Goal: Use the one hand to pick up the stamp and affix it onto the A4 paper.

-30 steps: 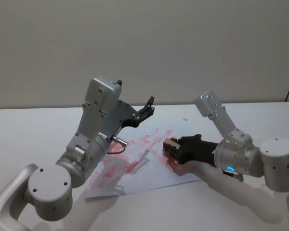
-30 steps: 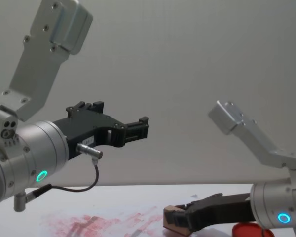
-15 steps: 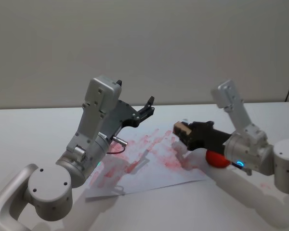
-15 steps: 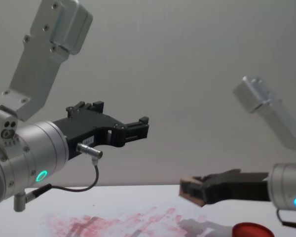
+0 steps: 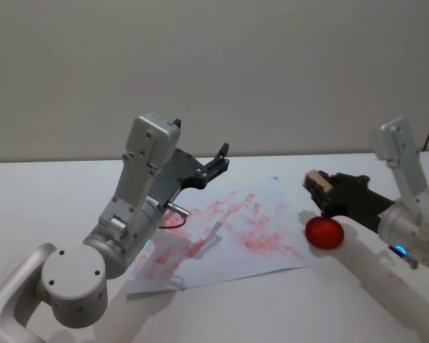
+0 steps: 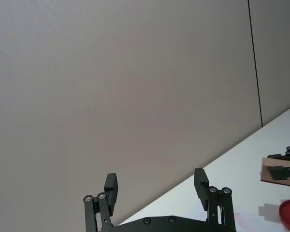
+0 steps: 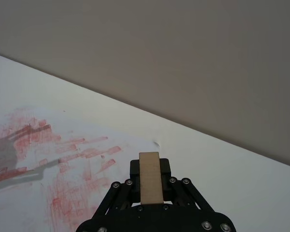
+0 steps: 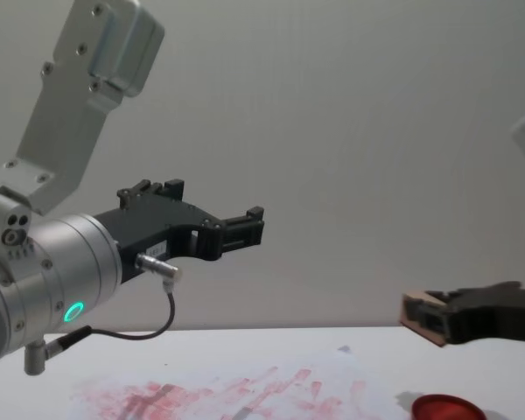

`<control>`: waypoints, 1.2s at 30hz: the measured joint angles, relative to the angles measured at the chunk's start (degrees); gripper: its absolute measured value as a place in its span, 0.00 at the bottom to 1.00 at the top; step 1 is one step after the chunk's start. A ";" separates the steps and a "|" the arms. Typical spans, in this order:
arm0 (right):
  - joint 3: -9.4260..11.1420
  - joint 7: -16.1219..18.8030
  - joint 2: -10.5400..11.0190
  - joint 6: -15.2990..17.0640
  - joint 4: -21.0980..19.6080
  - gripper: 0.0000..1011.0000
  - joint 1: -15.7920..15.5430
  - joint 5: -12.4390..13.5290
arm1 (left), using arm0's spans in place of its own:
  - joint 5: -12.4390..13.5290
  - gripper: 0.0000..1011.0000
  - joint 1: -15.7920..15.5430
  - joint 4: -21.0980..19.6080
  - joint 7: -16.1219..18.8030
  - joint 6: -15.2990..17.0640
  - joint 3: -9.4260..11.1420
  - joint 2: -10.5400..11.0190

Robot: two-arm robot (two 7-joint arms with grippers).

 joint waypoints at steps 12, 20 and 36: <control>1.07 -0.72 3.09 3.52 -4.75 0.22 -3.94 1.88 | 0.00 0.99 0.00 0.00 0.00 0.00 0.00 0.00; 1.10 0.06 3.77 5.56 -4.94 0.22 -4.57 1.69 | 0.00 0.99 0.00 0.00 0.00 0.00 0.00 0.00; 0.86 0.76 4.08 7.77 -2.79 0.22 -4.29 0.14 | 0.00 0.99 0.00 0.00 0.00 0.00 0.00 0.00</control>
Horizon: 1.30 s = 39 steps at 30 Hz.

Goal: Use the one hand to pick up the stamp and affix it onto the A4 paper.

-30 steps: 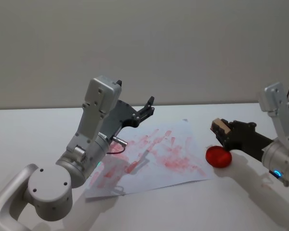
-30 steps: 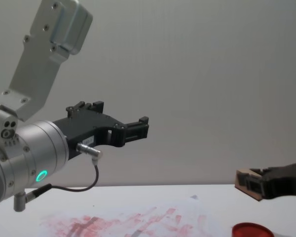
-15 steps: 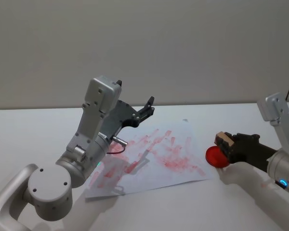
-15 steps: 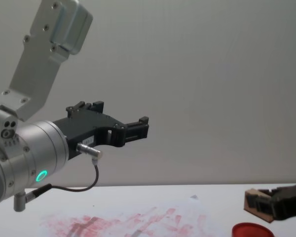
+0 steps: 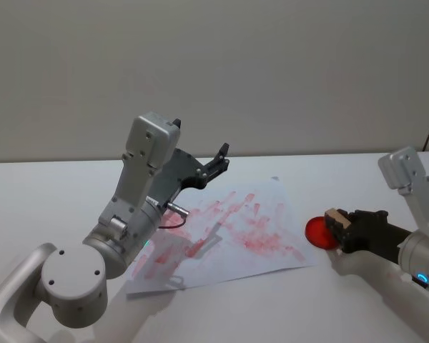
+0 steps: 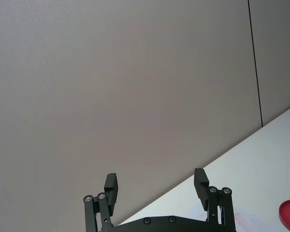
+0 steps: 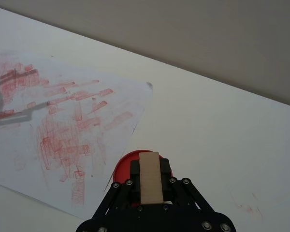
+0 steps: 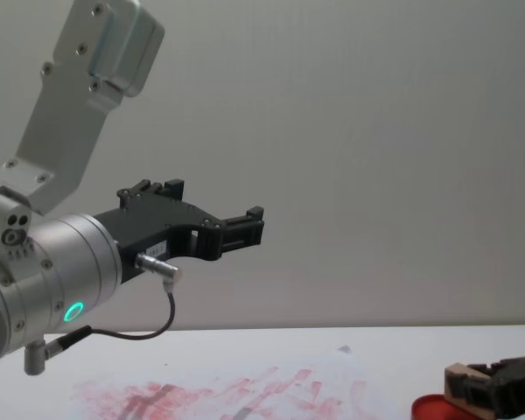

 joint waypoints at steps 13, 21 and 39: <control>-0.15 0.38 -0.15 0.33 1.20 0.23 0.52 -0.60 | 0.00 0.99 0.00 0.00 0.00 0.00 0.00 0.00; -0.20 0.46 -0.20 0.42 1.52 0.45 0.65 -0.73 | 0.00 0.99 0.00 0.00 0.00 0.00 0.00 0.00; -0.23 0.54 -0.24 0.49 1.76 0.98 0.76 -0.86 | 0.00 0.99 0.00 0.00 0.00 0.00 0.00 0.00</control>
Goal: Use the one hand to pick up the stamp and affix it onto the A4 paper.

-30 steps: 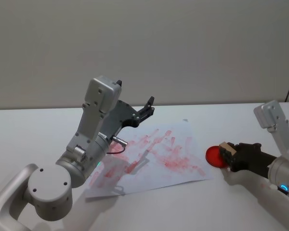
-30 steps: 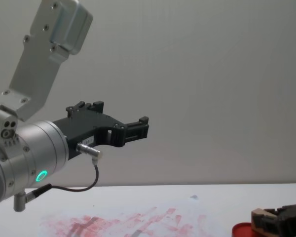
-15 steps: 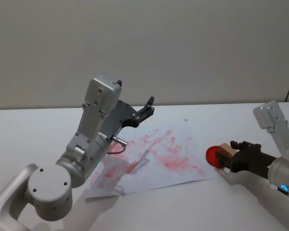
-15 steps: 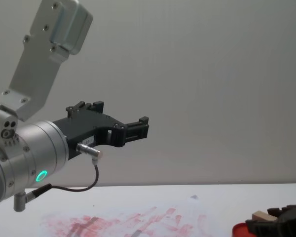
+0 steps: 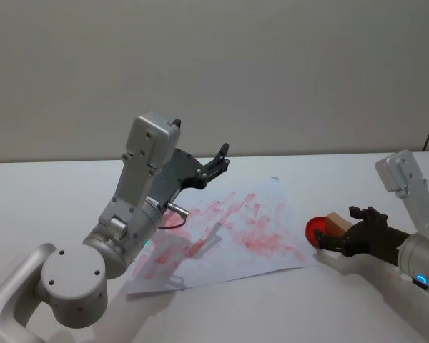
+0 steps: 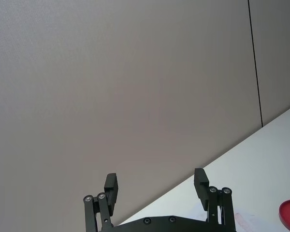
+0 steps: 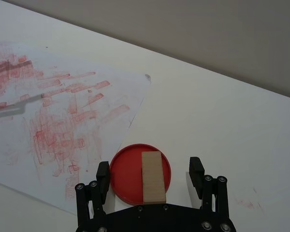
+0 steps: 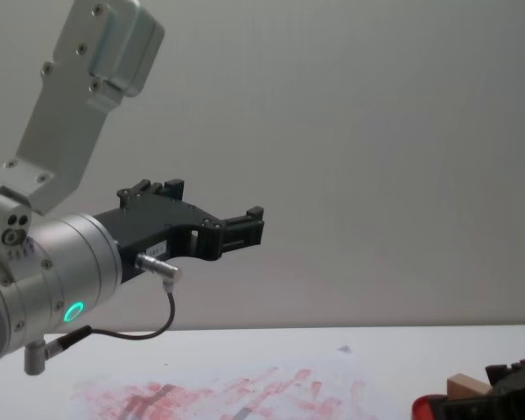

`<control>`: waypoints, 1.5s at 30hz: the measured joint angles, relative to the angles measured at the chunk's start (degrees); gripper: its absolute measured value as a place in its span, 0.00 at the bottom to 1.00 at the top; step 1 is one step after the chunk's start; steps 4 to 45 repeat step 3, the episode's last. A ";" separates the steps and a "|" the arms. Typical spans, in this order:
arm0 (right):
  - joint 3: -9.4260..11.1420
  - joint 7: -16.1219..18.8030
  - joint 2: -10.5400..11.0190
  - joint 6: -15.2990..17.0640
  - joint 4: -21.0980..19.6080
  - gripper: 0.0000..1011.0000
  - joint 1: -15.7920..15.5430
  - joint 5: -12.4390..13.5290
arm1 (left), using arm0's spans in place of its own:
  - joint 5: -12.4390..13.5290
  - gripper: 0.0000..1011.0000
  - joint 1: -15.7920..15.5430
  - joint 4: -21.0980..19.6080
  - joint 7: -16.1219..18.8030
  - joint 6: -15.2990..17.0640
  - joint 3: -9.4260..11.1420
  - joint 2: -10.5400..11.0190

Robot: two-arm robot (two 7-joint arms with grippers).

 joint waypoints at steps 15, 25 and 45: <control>0.00 0.01 0.00 0.00 0.02 0.99 0.02 -0.02 | 0.00 0.99 0.00 0.00 0.00 0.00 0.00 0.00; 0.00 0.01 0.00 0.00 0.02 0.99 0.02 -0.02 | 0.00 0.99 0.00 0.00 0.00 0.00 0.00 0.00; 0.00 0.01 0.00 0.00 0.02 0.99 0.02 -0.02 | 0.00 0.99 0.00 0.00 0.00 0.00 0.00 0.00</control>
